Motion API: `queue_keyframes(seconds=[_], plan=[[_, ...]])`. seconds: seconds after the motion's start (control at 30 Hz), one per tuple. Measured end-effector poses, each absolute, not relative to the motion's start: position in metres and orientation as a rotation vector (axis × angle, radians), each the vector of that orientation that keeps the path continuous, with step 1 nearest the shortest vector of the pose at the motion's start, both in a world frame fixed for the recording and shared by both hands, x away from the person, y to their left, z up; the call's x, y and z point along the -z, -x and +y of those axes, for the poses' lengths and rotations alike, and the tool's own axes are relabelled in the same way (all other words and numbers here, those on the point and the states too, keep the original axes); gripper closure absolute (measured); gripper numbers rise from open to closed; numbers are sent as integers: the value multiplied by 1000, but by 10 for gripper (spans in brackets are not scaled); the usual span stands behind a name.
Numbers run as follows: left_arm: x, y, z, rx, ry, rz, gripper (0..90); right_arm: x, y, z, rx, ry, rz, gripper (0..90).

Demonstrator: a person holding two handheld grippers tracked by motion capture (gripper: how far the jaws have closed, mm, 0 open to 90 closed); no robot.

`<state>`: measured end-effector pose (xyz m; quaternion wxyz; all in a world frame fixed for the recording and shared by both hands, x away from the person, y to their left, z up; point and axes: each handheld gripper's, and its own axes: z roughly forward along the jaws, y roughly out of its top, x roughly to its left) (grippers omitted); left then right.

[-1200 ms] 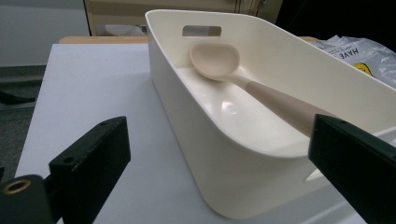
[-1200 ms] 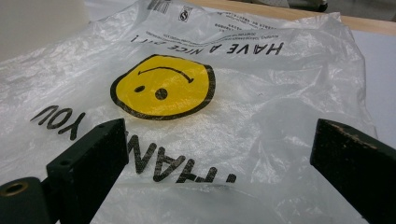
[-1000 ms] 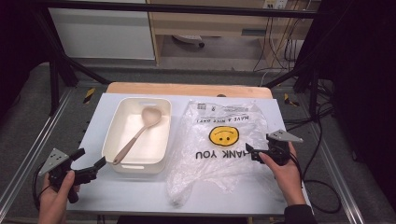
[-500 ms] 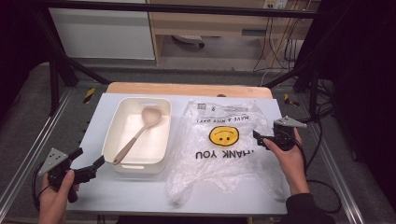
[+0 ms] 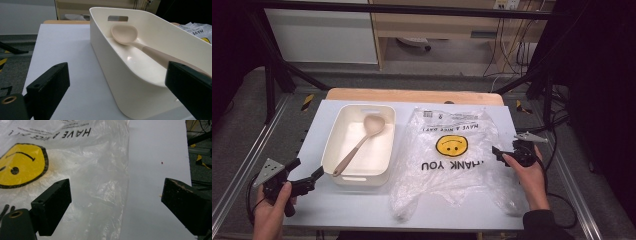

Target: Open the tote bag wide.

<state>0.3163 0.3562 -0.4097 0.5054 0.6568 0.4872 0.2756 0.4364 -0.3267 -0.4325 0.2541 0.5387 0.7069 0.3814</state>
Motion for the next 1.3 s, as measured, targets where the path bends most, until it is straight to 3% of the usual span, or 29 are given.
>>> queue_keyframes(seconds=[0.57,0.63,0.7,0.93,1.07,1.3], plan=[[410,-317,355,-665,-1593,1168,55,459,-439,-327,-960,-1510,2041,197],[410,-317,355,-666,-1593,1172,55,458,-439,-325,-969,-1482,2054,308],[410,-317,355,-665,-1594,1171,56,458,-439,-324,-966,-1467,2059,344],[410,-317,355,-667,-1594,1171,56,457,-438,-316,-966,-1397,2098,638],[410,-317,355,-666,-1595,1171,57,458,-438,-312,-979,-1348,2121,842],[410,-317,355,-668,-1592,1173,57,457,-439,-312,-995,-1368,2125,899]])
